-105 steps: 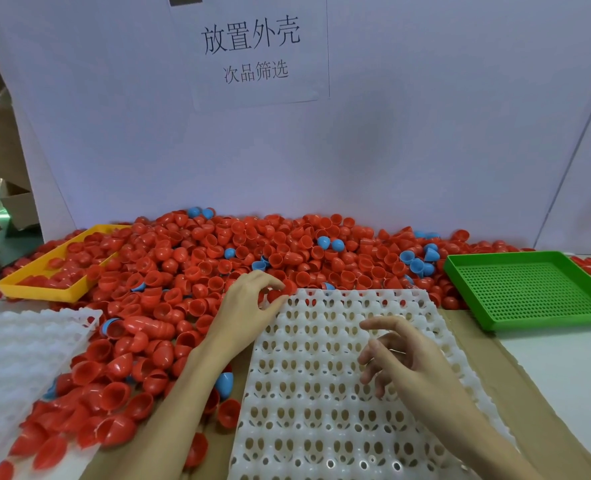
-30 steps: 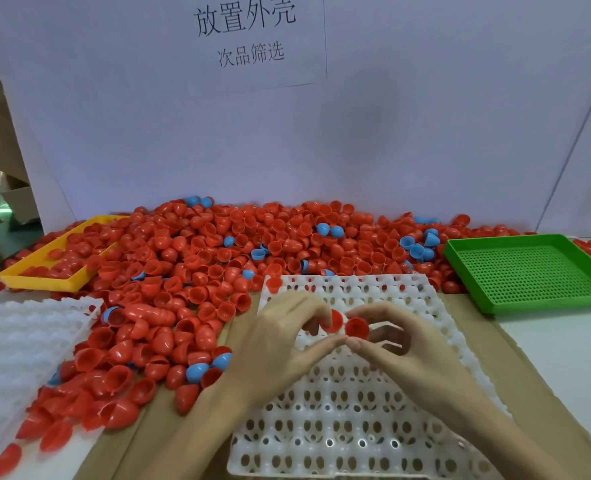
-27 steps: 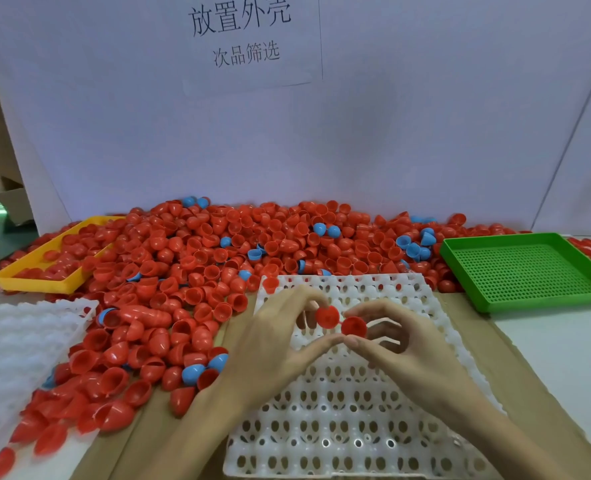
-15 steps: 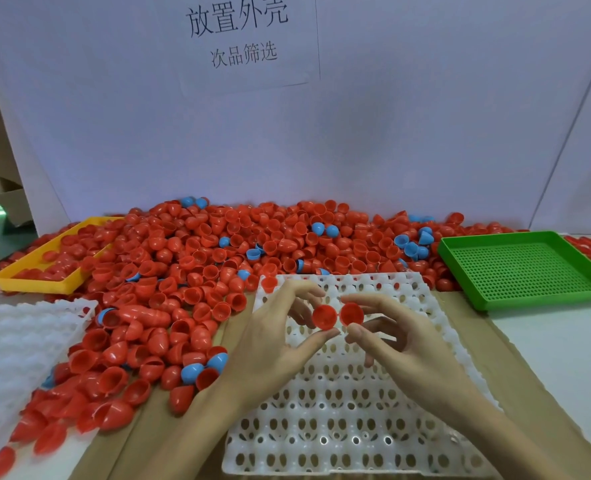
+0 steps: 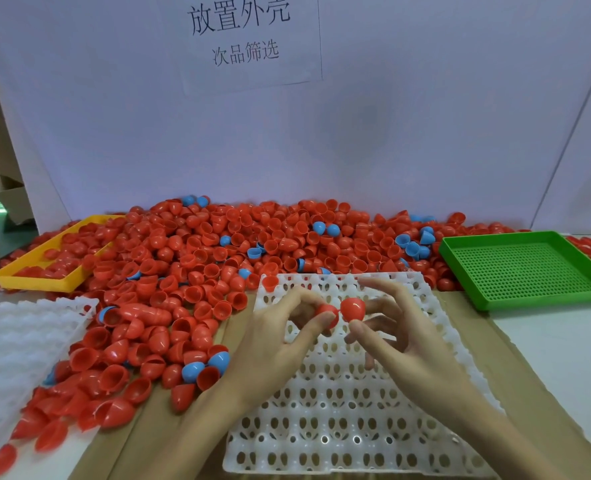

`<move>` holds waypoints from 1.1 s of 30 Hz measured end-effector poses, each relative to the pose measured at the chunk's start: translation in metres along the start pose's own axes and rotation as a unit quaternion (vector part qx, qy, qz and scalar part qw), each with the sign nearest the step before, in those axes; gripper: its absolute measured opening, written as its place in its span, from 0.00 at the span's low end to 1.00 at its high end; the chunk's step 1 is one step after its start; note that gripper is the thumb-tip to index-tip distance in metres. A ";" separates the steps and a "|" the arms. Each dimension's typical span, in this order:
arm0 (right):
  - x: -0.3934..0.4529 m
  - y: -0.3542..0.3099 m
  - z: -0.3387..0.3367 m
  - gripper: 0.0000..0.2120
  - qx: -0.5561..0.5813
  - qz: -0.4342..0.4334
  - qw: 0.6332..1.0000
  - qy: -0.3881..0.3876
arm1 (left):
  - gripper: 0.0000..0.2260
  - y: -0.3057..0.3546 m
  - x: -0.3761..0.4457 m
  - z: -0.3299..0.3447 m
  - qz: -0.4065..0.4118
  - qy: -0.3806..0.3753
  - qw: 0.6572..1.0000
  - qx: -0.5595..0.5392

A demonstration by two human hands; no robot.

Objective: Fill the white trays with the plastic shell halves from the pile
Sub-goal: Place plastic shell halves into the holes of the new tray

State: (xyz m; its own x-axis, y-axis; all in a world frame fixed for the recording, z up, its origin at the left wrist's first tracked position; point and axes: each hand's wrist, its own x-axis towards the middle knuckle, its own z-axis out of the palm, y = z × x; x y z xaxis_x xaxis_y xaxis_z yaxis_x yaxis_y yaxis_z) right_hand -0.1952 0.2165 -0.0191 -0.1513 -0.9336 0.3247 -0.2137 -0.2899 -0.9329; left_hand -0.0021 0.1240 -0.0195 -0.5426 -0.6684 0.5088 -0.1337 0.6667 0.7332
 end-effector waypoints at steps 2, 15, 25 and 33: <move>0.000 -0.001 0.001 0.15 -0.019 -0.021 1.000 -0.014 | 0.06 0.000 -0.001 0.000 -0.015 -0.012 1.000 -0.015; 0.000 0.003 0.004 0.08 -0.197 -0.132 0.971 0.032 | 0.15 0.003 0.000 0.002 -0.026 -0.026 0.998 -0.054; -0.003 0.006 0.006 0.16 -0.222 -0.133 0.966 -0.021 | 0.05 -0.003 0.006 -0.010 -0.075 -0.009 0.995 -0.071; -0.004 0.011 0.005 0.15 -0.254 -0.083 0.963 -0.019 | 0.06 -0.041 0.035 -0.023 0.042 0.102 0.970 0.216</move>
State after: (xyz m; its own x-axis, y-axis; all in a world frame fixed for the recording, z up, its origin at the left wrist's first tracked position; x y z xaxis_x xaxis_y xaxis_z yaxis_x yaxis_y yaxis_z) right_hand -0.1922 0.2159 -0.0319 -0.0408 -0.8929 0.4484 -0.6783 -0.3047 -0.6686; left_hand 0.0031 0.0659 -0.0212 -0.3977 -0.6275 0.6694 -0.4545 0.7685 0.4504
